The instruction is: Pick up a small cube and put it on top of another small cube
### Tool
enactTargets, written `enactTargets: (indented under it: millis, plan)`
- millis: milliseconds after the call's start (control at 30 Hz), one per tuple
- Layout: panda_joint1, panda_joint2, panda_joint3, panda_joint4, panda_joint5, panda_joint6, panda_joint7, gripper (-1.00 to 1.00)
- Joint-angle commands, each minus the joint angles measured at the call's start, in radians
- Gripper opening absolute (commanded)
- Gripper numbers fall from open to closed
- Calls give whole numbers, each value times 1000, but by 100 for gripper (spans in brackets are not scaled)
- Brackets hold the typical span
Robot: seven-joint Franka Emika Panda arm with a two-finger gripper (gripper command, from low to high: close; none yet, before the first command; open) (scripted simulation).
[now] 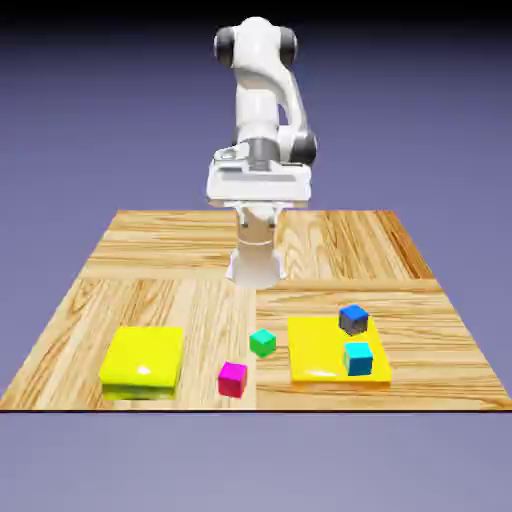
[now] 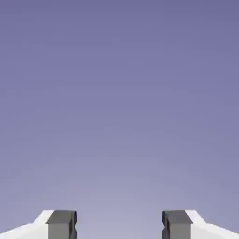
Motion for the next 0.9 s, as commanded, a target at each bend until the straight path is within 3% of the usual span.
enactTargets:
  millis: [0, 867]
  plan:
    - [0, 36, -5, 30, 5, -37, 2, 0]
    - [-2, 979, -134, 816, 135, -1002, 55, 0]
